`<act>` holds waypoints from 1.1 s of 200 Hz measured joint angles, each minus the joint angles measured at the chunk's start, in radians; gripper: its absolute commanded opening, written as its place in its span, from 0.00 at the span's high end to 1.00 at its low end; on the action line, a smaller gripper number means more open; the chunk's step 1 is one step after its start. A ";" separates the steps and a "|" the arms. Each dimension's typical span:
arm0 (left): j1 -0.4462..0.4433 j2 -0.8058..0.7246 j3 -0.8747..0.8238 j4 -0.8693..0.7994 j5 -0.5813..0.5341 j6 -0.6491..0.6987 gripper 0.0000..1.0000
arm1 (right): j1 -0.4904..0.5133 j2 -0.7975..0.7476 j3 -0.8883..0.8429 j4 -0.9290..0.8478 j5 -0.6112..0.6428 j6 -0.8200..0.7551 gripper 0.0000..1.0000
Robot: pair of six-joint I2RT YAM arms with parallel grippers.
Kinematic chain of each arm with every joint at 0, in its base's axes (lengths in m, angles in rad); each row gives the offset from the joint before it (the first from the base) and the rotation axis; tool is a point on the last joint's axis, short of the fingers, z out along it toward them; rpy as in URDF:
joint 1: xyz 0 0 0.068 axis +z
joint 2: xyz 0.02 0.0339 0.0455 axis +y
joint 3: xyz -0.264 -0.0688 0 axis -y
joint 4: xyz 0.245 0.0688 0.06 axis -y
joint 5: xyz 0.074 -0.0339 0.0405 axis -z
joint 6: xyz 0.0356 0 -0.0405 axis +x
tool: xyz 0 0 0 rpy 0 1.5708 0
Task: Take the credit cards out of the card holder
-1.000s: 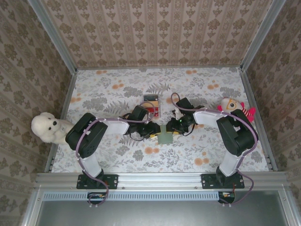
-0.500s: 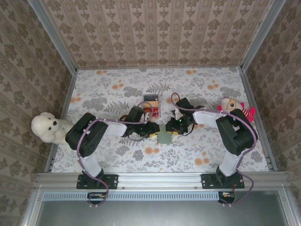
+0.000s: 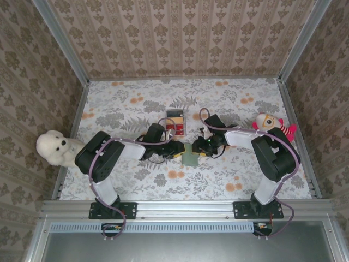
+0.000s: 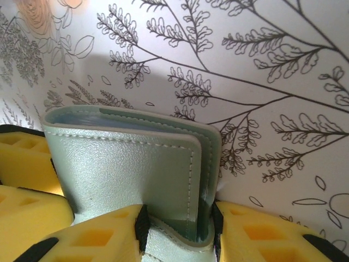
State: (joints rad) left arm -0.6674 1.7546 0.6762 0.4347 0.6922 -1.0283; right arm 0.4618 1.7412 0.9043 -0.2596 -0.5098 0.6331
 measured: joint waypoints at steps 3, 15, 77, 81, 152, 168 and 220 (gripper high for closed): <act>0.000 -0.002 0.000 0.000 0.001 0.000 0.67 | 0.000 -0.001 0.000 0.003 0.000 0.001 0.62; 0.001 -0.018 0.000 -0.008 0.005 0.004 0.67 | 0.000 -0.002 -0.001 0.011 -0.003 0.003 0.62; 0.001 -0.064 0.003 -0.042 0.020 0.038 0.66 | -0.006 -0.004 -0.010 0.050 -0.030 0.015 0.62; 0.001 -0.064 0.003 -0.043 0.020 0.041 0.66 | -0.006 -0.005 -0.012 0.052 -0.031 0.018 0.62; -0.006 -0.058 0.025 -0.049 0.045 0.049 0.65 | -0.016 -0.025 -0.047 0.103 -0.052 0.054 0.61; -0.006 -0.053 0.029 -0.049 0.045 0.050 0.66 | -0.017 -0.031 -0.047 0.103 -0.052 0.060 0.61; -0.013 -0.052 0.051 -0.103 0.040 0.083 0.74 | -0.017 -0.048 -0.047 0.101 -0.051 0.063 0.61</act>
State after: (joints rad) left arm -0.6800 1.7023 0.7277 0.3313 0.7322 -0.9455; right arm 0.4446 1.6932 0.8570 -0.1589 -0.5613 0.6964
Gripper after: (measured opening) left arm 0.295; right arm 0.387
